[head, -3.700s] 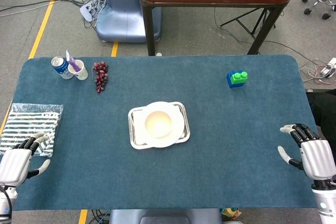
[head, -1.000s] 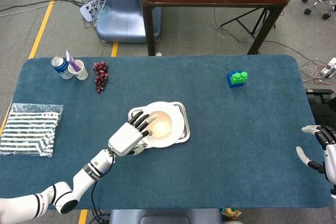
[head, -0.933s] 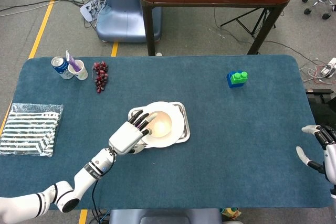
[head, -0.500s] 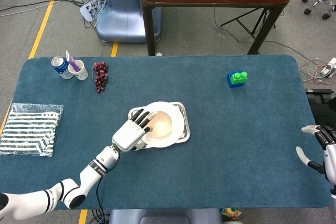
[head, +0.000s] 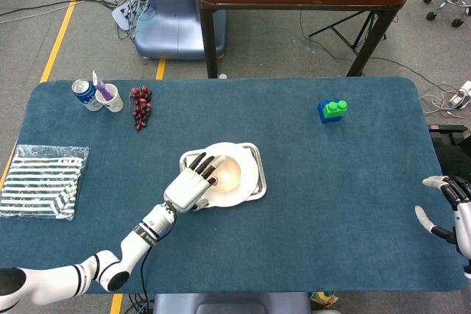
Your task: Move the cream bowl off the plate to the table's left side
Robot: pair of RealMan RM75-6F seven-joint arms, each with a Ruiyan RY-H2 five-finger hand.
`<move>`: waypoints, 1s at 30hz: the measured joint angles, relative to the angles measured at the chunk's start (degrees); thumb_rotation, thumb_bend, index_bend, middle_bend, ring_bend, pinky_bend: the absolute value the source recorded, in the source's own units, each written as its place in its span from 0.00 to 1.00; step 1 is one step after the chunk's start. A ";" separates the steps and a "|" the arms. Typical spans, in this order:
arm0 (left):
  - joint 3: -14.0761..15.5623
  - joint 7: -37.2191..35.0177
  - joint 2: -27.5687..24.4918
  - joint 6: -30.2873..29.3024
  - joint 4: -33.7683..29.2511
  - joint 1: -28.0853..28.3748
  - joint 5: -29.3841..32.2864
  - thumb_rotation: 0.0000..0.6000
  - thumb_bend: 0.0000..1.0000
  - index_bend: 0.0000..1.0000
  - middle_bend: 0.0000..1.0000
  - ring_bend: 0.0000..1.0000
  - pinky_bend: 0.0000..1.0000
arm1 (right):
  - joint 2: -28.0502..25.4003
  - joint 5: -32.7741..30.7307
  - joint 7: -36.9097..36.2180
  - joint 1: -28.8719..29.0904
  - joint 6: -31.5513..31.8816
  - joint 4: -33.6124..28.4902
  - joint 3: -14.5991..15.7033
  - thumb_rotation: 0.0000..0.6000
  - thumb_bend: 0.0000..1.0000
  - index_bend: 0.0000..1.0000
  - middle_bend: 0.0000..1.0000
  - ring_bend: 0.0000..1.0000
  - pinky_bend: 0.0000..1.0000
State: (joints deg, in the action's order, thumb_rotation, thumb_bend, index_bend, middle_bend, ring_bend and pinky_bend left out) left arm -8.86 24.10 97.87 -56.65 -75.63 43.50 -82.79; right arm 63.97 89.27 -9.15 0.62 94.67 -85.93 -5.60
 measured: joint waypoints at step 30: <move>0.69 -2.14 5.77 -0.29 7.93 2.18 2.04 1.00 0.24 0.49 0.00 0.00 0.00 | -0.50 -0.50 -3.24 -0.82 1.30 0.88 -0.62 1.00 0.35 0.35 0.35 0.25 0.49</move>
State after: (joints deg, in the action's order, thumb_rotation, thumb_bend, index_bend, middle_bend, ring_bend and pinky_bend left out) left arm -8.17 21.96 103.64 -56.94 -67.70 45.68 -80.75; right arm 63.48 88.77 -12.39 -0.20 95.97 -85.05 -6.22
